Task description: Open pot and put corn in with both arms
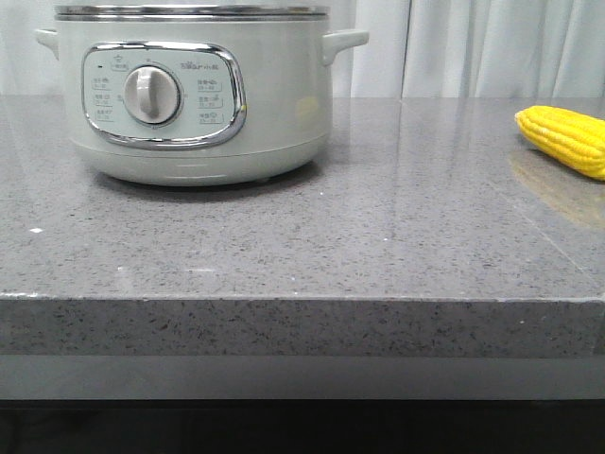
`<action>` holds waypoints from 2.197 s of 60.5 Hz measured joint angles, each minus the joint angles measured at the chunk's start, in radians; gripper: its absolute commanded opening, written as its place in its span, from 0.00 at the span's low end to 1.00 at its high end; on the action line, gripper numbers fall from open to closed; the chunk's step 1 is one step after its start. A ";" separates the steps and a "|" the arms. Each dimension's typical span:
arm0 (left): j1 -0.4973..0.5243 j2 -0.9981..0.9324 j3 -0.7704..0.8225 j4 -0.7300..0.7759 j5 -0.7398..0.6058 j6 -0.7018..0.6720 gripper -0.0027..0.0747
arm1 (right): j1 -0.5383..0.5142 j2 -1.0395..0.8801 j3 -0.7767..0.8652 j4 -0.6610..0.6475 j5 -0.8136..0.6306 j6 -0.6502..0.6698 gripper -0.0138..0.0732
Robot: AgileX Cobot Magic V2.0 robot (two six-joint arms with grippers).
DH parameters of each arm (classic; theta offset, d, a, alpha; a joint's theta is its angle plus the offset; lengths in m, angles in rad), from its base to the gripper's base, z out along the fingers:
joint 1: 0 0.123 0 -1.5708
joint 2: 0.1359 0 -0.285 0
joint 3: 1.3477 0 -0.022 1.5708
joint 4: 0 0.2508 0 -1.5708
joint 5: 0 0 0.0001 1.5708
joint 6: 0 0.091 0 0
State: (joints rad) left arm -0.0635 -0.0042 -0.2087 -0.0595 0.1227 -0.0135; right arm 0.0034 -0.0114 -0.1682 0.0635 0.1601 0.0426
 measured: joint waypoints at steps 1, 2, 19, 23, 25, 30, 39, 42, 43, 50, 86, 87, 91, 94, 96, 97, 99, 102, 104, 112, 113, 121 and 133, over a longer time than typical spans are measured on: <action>0.000 0.002 -0.019 0.000 0.014 0.000 0.01 | 0.000 0.000 -0.018 0.000 0.014 0.000 0.08; 0.000 0.005 -0.052 0.000 0.073 0.000 0.01 | 0.000 0.003 -0.046 0.000 0.035 0.000 0.08; 0.000 0.209 -0.408 0.000 0.325 0.000 0.01 | 0.000 0.222 -0.416 -0.002 0.285 0.000 0.08; 0.000 0.267 -0.461 0.000 0.367 0.000 0.01 | 0.000 0.290 -0.481 -0.002 0.340 0.000 0.08; 0.000 0.289 -0.478 0.000 0.379 0.000 0.01 | 0.000 0.324 -0.508 -0.002 0.367 0.000 0.08; 0.000 0.350 -0.508 0.000 0.390 0.004 0.01 | 0.000 0.394 -0.551 -0.002 0.419 0.000 0.08; 0.000 0.429 -0.517 0.000 0.397 0.007 0.01 | 0.000 0.506 -0.568 -0.002 0.459 0.000 0.08; 0.000 0.446 -0.517 0.000 0.397 0.007 0.01 | 0.000 0.534 -0.568 -0.002 0.467 0.000 0.08; 0.000 0.452 -0.515 0.000 0.399 0.007 0.01 | 0.000 0.545 -0.568 -0.002 0.467 0.000 0.08; 0.000 0.480 -0.504 0.000 0.399 0.007 0.01 | 0.000 0.597 -0.568 -0.002 0.472 0.000 0.08; 0.000 0.573 -0.499 0.050 0.360 0.014 0.76 | 0.000 0.675 -0.568 -0.009 0.497 0.000 0.88; 0.000 0.577 -0.499 0.048 0.360 0.014 0.76 | 0.000 0.675 -0.568 -0.009 0.497 0.000 0.91; 0.000 0.596 -0.499 0.034 0.351 0.014 0.74 | 0.000 0.675 -0.568 -0.009 0.497 0.000 0.91; 0.000 0.610 -0.499 0.016 0.333 0.014 0.73 | 0.000 0.675 -0.568 -0.009 0.497 0.000 0.90; 0.000 0.623 -0.499 0.002 0.319 0.014 0.73 | 0.000 0.675 -0.568 -0.009 0.497 0.000 0.89; 0.000 0.628 -0.499 -0.002 0.314 0.014 0.72 | 0.000 0.675 -0.568 -0.009 0.497 0.000 0.89; -0.009 0.642 -0.501 -0.007 0.303 0.019 0.72 | 0.000 0.675 -0.568 -0.009 0.497 0.000 0.89; -0.025 0.665 -0.512 -0.012 0.289 0.021 0.71 | 0.000 0.675 -0.568 -0.009 0.497 0.000 0.89; -0.040 0.684 -0.524 -0.016 0.279 0.023 0.71 | 0.000 0.675 -0.568 -0.009 0.497 0.000 0.89; -0.110 0.764 -0.580 -0.018 0.250 0.025 0.71 | 0.000 0.675 -0.568 -0.009 0.497 0.000 0.89; -0.118 0.774 -0.588 -0.018 0.246 0.025 0.71 | 0.000 0.675 -0.568 -0.009 0.497 0.000 0.89; -0.191 0.871 -0.656 -0.018 0.202 0.025 0.71 | 0.000 0.675 -0.568 -0.009 0.497 0.000 0.89; -0.281 1.044 -0.780 -0.018 0.160 0.025 0.71 | 0.000 0.675 -0.568 -0.009 0.497 0.000 0.89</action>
State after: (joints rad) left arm -0.3449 1.0403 -0.9891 -0.0775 0.2831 0.0118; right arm 0.0034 0.6631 -0.7361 0.0541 0.6572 0.0426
